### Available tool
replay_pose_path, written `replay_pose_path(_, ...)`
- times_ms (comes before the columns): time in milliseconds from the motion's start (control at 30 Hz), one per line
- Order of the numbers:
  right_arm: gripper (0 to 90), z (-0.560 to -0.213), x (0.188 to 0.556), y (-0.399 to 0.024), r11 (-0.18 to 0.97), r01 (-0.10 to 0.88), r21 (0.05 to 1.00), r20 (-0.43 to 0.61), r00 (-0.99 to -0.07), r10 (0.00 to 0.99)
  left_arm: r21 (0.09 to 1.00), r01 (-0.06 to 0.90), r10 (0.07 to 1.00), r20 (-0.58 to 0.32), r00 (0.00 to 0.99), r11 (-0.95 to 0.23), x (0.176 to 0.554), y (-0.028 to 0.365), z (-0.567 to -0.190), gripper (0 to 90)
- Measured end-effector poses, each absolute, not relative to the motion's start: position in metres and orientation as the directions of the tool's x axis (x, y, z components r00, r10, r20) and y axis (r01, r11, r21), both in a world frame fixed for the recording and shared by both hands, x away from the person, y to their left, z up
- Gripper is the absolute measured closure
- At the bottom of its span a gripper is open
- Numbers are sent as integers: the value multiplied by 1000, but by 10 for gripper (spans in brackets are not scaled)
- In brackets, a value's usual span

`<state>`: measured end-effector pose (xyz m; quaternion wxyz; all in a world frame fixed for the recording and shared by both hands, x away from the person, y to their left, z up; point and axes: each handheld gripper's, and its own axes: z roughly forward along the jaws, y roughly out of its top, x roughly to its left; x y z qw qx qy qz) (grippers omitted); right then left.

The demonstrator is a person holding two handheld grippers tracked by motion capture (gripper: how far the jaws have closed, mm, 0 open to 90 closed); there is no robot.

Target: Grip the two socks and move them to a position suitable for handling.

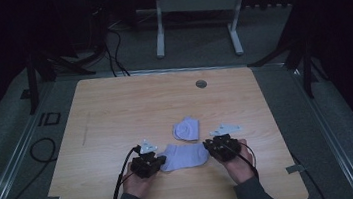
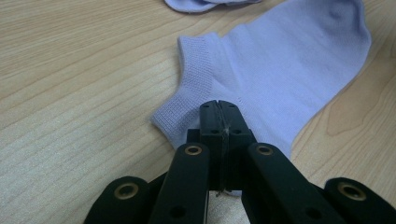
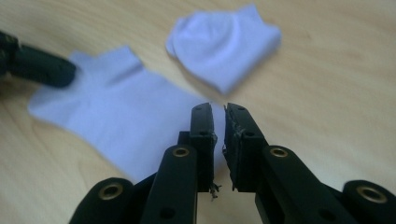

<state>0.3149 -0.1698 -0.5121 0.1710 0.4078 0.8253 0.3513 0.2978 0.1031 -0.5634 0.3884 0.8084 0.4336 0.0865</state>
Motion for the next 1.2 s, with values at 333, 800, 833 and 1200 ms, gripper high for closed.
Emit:
replay_pose_path(333, 803, -507, 360, -118, 507, 516, 690, -41, -672, 739, 703, 631, 766, -193, 613, -328, 298, 103, -563, 894)
replay_pose_path(800, 734, -524, 406, -78, 517, 592, 619, 14, -666, 746, 701, 630, 763, -191, 617, -333, 298, 103, -563, 890)
replay_pose_path(833, 723, -526, 408, -76, 516, 600, 611, 16, -661, 750, 701, 630, 763, -190, 618, -335, 298, 103, -563, 889)
replay_pose_path(1200, 886, -539, 415, -72, 517, 659, 547, 30, -632, 774, 703, 630, 762, -194, 617, -331, 298, 103, -563, 887)
